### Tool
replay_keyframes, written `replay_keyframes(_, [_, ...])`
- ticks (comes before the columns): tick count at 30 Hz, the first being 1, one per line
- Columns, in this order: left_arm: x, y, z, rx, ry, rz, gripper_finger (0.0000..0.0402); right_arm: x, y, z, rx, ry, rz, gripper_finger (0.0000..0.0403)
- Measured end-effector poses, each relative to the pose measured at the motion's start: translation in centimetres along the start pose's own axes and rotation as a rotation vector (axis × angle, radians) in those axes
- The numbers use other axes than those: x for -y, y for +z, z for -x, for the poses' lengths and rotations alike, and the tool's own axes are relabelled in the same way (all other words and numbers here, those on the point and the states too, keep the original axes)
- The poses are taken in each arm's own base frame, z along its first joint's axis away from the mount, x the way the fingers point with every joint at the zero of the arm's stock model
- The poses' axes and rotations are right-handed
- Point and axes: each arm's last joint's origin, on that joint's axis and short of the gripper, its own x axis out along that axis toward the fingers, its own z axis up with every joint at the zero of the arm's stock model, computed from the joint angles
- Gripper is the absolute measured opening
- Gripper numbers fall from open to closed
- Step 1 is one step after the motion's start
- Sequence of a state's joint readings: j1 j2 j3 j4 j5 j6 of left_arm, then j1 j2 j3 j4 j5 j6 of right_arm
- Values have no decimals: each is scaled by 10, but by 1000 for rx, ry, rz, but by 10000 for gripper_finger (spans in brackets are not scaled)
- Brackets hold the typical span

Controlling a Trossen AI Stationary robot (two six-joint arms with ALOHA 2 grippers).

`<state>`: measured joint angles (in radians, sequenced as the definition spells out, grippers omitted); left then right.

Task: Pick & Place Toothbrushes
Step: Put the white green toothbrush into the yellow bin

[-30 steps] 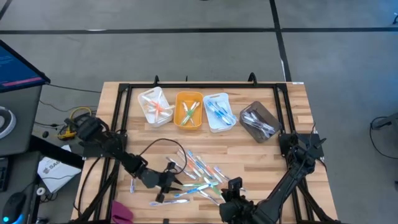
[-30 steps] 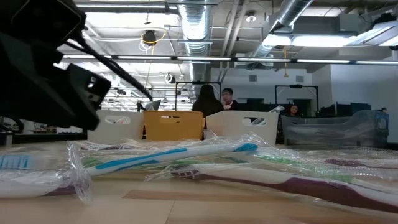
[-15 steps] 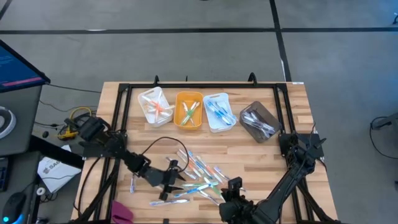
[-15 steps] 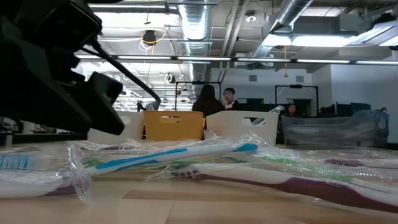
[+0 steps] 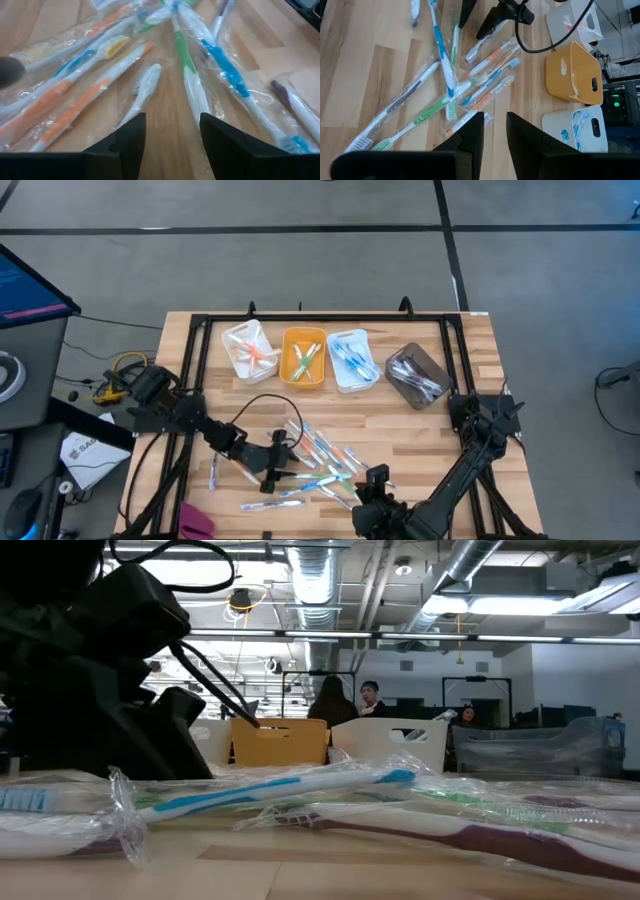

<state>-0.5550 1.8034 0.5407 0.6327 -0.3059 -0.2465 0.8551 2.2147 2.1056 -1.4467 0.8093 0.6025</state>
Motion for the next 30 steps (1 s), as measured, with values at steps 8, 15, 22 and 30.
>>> replay_keyframes(8, [4, -1, 1, -12, -35, 40, 177, 0, 0, 0, 0, 0, 0, 75])
replay_keyframes(15, [5, -2, 1, -12, -35, 36, 175, 0, 0, 0, 0, 0, 0, 75])
replay_keyframes(22, [5, 0, 1, 9, -30, 42, 180, 0, 0, 0, 0, 0, 0, 75])
replay_keyframes(30, [9, 10, 0, 50, -72, 32, 178, 0, 0, 0, 0, 0, 0, 75])
